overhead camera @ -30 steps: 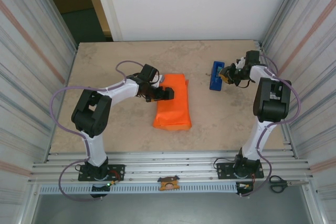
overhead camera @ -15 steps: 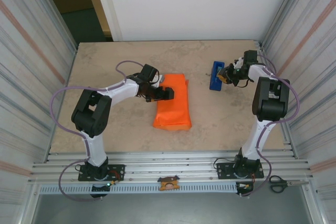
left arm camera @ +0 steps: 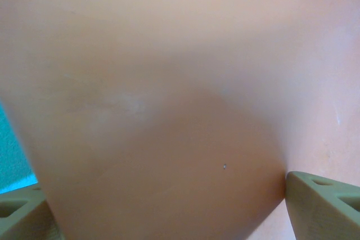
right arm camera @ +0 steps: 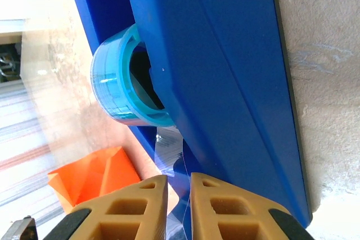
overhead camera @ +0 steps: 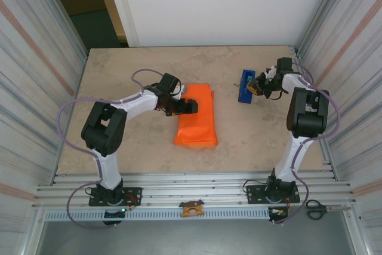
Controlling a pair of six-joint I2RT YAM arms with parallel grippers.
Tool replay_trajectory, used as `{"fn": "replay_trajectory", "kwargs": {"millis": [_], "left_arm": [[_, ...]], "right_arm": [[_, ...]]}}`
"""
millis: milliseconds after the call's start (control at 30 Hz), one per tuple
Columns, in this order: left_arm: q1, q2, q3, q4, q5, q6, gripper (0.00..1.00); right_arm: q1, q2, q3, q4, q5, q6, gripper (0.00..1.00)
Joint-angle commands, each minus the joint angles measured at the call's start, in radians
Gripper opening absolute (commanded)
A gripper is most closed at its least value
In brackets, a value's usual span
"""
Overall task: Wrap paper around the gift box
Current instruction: Tear off the tape with the cutter.
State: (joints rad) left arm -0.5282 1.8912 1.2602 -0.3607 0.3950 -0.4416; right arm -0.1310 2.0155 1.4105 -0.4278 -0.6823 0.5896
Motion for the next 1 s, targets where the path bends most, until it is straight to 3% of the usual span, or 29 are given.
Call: {"fn": "replay_trajectory", "kwargs": {"millis": [0, 600, 967], "left_arm": [[-0.030, 0.072, -0.041, -0.073, -0.053, 0.038, 0.91], [-0.030, 0.073, -0.043, -0.076, -0.055, 0.038, 0.91], [-0.030, 0.077, -0.051, -0.072, -0.058, 0.034, 0.90]], "right_arm": [[-0.001, -0.007, 0.001, -0.017, -0.012, -0.022, 0.18], [-0.012, -0.040, -0.013, 0.009, -0.040, 0.008, 0.01], [-0.019, -0.100, -0.018, 0.014, -0.065, 0.041, 0.00]]}}
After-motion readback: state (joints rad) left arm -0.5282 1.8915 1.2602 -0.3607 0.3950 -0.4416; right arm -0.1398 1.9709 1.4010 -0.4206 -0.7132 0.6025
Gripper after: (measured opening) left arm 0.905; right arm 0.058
